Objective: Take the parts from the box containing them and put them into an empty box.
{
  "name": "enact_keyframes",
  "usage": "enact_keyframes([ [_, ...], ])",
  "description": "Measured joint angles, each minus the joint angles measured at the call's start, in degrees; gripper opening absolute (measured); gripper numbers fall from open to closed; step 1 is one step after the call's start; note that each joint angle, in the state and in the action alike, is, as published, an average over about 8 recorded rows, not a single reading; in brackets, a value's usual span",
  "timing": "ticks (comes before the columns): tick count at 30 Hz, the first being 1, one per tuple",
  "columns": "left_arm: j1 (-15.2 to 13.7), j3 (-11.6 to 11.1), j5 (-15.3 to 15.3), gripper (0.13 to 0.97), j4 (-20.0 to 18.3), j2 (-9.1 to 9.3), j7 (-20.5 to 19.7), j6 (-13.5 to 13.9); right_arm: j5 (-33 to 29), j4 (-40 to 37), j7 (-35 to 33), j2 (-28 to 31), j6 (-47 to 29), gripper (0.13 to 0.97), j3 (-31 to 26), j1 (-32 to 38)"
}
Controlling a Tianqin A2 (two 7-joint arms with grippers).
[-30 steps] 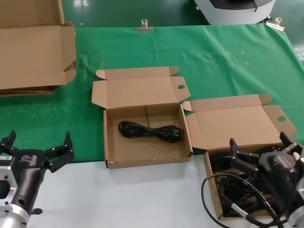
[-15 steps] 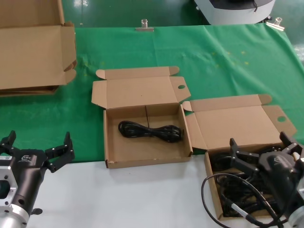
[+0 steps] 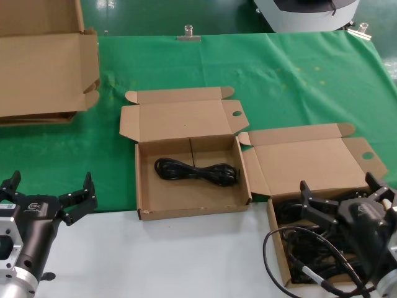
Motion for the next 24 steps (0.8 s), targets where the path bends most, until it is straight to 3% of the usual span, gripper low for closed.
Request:
enact_keyframes([
  [24,0.0,0.0,0.0,0.966,0.0,0.0,0.0,0.0,0.0,0.0,0.0,0.0,0.0,0.966,0.0,0.0],
])
